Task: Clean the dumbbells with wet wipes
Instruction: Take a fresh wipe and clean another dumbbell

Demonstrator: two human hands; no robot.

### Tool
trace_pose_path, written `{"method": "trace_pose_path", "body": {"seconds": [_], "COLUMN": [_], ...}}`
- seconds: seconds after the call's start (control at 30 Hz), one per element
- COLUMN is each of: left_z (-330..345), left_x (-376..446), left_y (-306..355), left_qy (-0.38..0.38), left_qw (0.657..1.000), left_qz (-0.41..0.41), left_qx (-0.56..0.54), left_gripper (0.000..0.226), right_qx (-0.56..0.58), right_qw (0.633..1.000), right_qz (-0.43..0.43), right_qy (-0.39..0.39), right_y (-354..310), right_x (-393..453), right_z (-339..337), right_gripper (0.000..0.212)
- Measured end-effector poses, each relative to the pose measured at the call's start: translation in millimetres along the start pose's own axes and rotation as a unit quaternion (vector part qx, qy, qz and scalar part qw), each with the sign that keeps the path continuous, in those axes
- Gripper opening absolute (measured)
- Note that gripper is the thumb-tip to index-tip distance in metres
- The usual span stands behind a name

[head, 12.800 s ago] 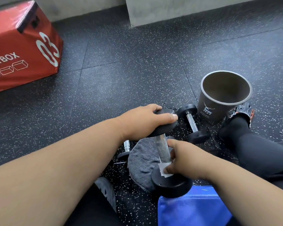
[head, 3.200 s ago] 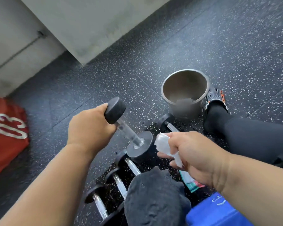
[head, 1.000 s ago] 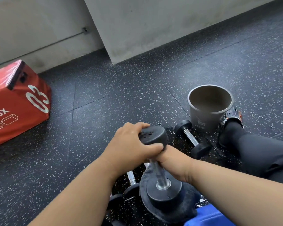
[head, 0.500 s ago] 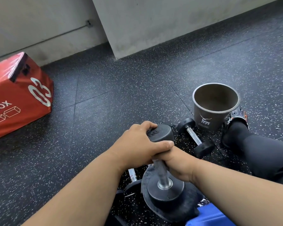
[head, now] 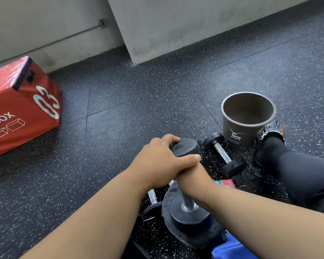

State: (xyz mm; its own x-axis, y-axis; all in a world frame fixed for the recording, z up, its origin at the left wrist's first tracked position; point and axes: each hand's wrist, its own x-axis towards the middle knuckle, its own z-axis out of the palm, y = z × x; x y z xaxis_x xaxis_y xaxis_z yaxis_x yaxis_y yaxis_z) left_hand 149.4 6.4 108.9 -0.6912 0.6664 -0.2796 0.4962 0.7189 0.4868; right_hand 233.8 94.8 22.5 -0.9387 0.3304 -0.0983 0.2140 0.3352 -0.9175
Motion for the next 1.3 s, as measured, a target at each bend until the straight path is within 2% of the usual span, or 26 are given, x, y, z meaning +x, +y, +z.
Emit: {"method": "trace_pose_path", "body": {"seconds": [0.07, 0.13, 0.23, 0.33, 0.4, 0.5, 0.57, 0.63, 0.7, 0.77, 0.8, 0.83, 0.9, 1.0, 1.2, 1.3], "left_z": [-1.1, -2.4, -3.8, -4.6, -5.7, -6.4, -6.8, -6.7, -5.8, -5.6, -4.4, -4.7, -4.6, -5.4, -1.3, -0.7], "left_x": [0.9, 0.8, 1.3, 2.6, 3.3, 4.0, 4.0, 3.1, 3.3, 3.9, 3.6, 2.7, 0.9, -1.1, 1.4, 1.4], "left_y": [-3.0, -5.1, -7.1, -9.2, -10.5, -11.8, -12.0, -11.0, -10.3, -9.4, -8.3, -6.8, -4.7, -2.2, -4.8, -5.2], "left_qy": [0.001, -0.001, -0.004, -0.008, -0.010, -0.009, -0.009, -0.012, -0.009, -0.002, -0.002, 0.000, -0.003, -0.009, 0.001, -0.005], "left_qw": [1.000, 1.000, 1.000, 0.999, 0.998, 0.997, 0.996, 0.995, 0.996, 0.997, 0.998, 0.998, 0.997, 0.995, 1.000, 1.000], "left_qz": [0.001, 0.007, 0.008, 0.003, -0.006, -0.016, -0.026, -0.031, -0.030, -0.030, -0.030, -0.030, -0.027, -0.024, 0.003, 0.004], "left_qx": [-0.009, -0.016, -0.023, -0.041, -0.064, -0.077, -0.087, -0.089, -0.079, -0.068, -0.064, -0.061, -0.070, -0.094, -0.024, -0.020], "left_gripper": [0.085, 0.085, 0.082, 0.080, 0.077, 0.079, 0.082, 0.083, 0.083, 0.083, 0.083, 0.082, 0.077, 0.066, 0.081, 0.082], "right_qx": [0.183, 0.289, 0.301, 0.297, 0.213, -0.008, -0.150, -0.187, -0.231, -0.125, -0.005, 0.116, 0.246, 0.256, 0.296, 0.288], "right_qw": [0.982, 0.954, 0.938, 0.932, 0.962, 0.994, 0.987, 0.982, 0.972, 0.991, 0.999, 0.991, 0.968, 0.961, 0.932, 0.934], "right_qz": [0.004, 0.031, 0.071, 0.108, 0.106, 0.090, 0.061, 0.023, -0.026, -0.006, 0.030, 0.049, 0.044, 0.063, 0.102, 0.098], "right_qy": [-0.046, -0.079, -0.157, -0.175, -0.134, -0.057, -0.006, 0.004, -0.022, -0.038, -0.040, -0.036, -0.014, -0.080, -0.181, -0.190], "right_y": [1.0, 7.6, 18.7, 25.4, 27.6, 19.8, 15.0, 13.3, 8.6, 2.9, 2.3, 0.8, 11.2, 24.2, 30.2, 26.9], "right_x": [0.0, 1.3, 2.7, 4.5, 5.7, 6.4, 7.0, 6.7, 6.8, 8.0, 9.2, 10.7, 13.6, 12.9, 10.3, 8.5], "right_z": [-0.8, -6.8, -10.4, -6.8, -2.5, 2.9, 10.0, 14.3, 11.7, 7.2, 6.1, 6.0, 6.1, 7.4, -7.4, -11.3], "right_gripper": [0.055, 0.049, 0.030, 0.015, 0.017, 0.029, 0.030, 0.033, 0.042, 0.058, 0.059, 0.056, 0.048, 0.040, 0.029, 0.023]}}
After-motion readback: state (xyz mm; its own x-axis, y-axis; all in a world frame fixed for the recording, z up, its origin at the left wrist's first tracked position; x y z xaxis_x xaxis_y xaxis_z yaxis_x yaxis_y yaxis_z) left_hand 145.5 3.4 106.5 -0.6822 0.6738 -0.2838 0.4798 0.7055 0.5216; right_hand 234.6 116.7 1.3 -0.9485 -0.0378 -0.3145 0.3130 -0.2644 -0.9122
